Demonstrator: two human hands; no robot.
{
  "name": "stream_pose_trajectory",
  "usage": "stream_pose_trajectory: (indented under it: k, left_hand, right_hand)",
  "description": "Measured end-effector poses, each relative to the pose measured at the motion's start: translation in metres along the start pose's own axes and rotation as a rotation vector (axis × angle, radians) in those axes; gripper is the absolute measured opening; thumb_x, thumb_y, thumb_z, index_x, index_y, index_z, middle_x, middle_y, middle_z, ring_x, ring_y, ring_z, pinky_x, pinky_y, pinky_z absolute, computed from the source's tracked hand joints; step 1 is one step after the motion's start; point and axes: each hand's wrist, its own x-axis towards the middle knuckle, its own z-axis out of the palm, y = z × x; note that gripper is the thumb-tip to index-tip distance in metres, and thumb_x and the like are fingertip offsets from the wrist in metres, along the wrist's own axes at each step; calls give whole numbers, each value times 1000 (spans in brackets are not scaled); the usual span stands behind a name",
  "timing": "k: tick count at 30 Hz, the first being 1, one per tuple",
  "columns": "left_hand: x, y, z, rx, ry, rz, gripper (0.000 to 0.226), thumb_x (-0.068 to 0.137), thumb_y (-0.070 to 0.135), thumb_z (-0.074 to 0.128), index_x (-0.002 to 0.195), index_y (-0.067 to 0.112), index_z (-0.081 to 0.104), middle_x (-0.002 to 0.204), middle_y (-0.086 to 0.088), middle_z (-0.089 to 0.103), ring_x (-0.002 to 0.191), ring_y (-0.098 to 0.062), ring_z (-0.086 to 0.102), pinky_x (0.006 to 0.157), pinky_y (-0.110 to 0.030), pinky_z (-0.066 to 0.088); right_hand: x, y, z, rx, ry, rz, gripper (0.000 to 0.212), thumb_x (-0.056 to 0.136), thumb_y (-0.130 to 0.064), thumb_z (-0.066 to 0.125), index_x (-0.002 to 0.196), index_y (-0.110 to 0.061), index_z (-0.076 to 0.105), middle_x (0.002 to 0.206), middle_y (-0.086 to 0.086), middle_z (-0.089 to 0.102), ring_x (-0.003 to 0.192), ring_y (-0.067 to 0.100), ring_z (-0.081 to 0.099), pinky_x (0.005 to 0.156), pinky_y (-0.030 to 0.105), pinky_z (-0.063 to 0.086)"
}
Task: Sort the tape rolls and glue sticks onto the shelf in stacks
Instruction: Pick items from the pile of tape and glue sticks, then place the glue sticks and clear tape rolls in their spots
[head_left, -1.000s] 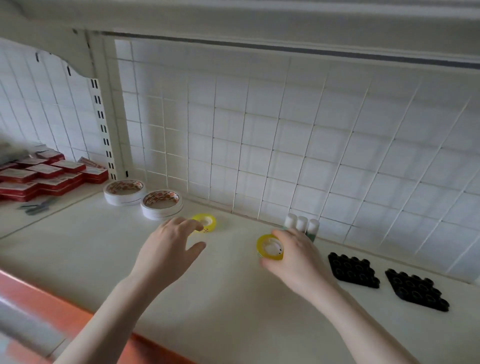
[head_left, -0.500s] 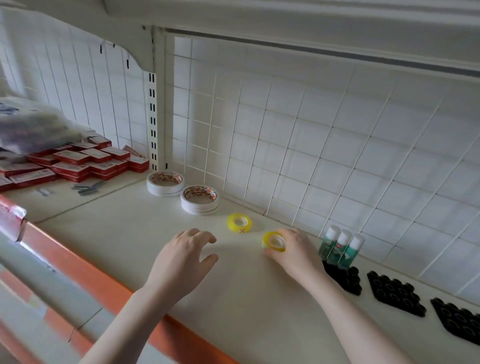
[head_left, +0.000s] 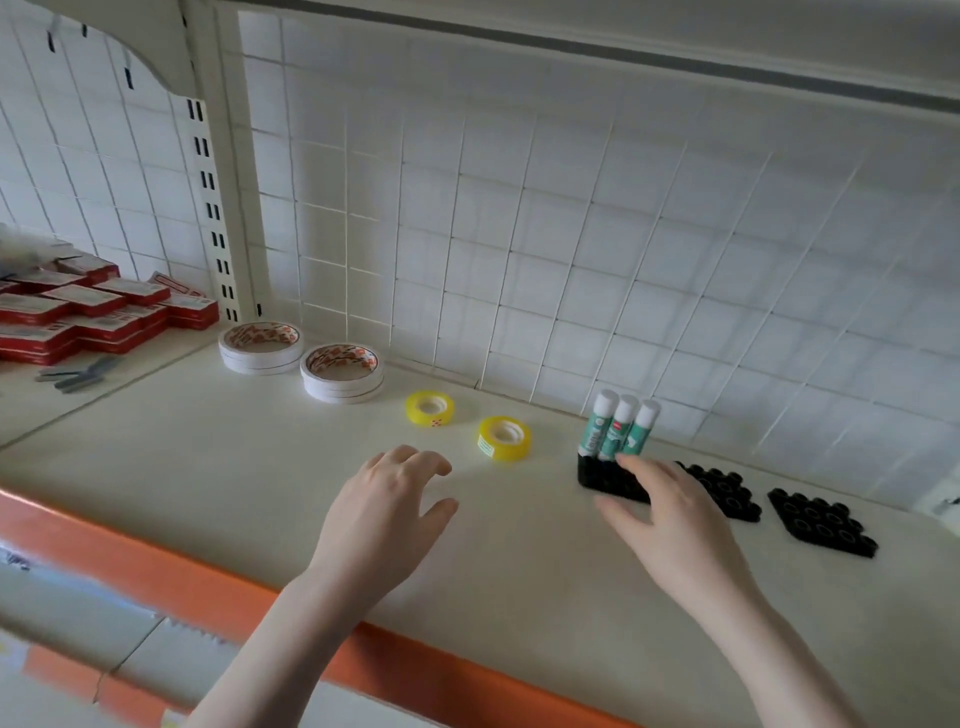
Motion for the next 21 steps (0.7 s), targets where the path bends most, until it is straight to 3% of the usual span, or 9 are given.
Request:
stream_pose_trajectory:
  k: [5,10,14,21]
  left_hand:
    - [-5,43,18,-25,-42,56,33,89,38,56,119,27,56,120,9,54,112,-15,49,85,-26,38]
    - [-14,106,43,-21,-67,123,33,88,39,57,119,27,56,121,9,53,113,-15,49,84,-28,39]
    - [-27,175,76,-16,-76,155,34,88,39,57,119,28,56,123,9,53,116,-15,48,87,-29,40]
    - [-56,316,150,-66,-62,199,32,86,36,61,116,25,59,117,8,57,109,-15,53,84,-29,40]
  right_hand:
    - [-58,61,-33,-149,31,208,51,89,-36,58,135,-16,49,133,3,52,123,23,44,96,30,34]
    - [-102,135,-63,-260,77,353,46,78,-26,73,118,-7,63,112,15,63,104,37,57,87,43,44]
    - [-137,194,-97,-351,197,309,43,56,-16,88,93,-3,71,84,16,67,74,40,63,65,47,53]
    - [-192,303,-184,-425,344,227,38,61,-15,84,95,-6,70,88,15,66,81,39,62,70,45,52]
